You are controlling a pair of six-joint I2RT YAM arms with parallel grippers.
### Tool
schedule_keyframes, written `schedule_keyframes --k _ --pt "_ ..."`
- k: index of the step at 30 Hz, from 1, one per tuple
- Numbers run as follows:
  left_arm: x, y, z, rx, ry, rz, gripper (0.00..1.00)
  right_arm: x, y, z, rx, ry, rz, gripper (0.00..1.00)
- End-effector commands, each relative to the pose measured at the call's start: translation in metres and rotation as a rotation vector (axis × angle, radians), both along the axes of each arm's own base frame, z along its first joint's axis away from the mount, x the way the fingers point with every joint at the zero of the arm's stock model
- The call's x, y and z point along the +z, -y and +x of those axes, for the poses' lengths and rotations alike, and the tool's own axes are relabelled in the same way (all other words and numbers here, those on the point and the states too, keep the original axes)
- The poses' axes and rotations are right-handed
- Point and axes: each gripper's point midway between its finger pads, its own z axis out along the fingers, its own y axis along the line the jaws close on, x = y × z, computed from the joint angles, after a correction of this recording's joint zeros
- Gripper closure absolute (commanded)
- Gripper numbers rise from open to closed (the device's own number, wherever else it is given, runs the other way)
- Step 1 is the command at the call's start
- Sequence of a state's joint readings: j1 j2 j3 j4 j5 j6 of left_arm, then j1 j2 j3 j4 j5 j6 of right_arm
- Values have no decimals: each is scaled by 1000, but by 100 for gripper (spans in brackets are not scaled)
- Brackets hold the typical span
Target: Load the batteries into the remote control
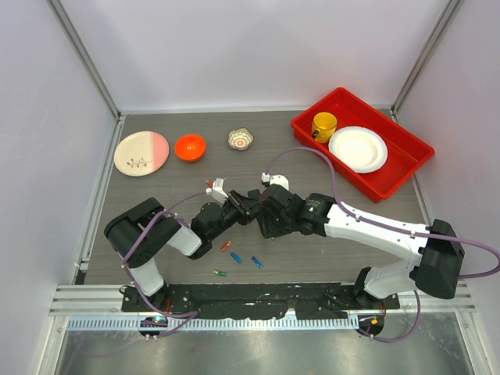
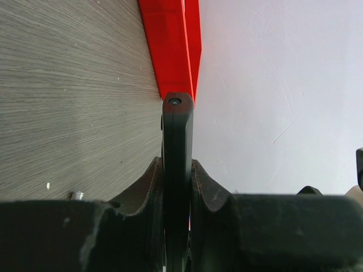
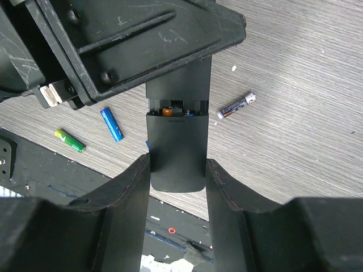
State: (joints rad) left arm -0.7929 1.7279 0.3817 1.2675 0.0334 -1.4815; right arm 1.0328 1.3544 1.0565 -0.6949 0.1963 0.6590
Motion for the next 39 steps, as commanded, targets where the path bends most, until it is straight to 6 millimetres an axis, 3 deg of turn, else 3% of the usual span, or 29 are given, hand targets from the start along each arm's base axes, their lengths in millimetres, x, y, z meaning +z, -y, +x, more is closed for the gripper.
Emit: schedule_keyframes --k 1,29,39 --pt "76 -3 -2 13 203 -216 100 7 -1 -2 -10 13 37 99" --pt "107 0 -16 -54 306 -241 100 6 -12 -14 41 -41 101 99" --pt "110 2 -21 -77 318 -242 100 13 -11 -11 30 -36 124 99"
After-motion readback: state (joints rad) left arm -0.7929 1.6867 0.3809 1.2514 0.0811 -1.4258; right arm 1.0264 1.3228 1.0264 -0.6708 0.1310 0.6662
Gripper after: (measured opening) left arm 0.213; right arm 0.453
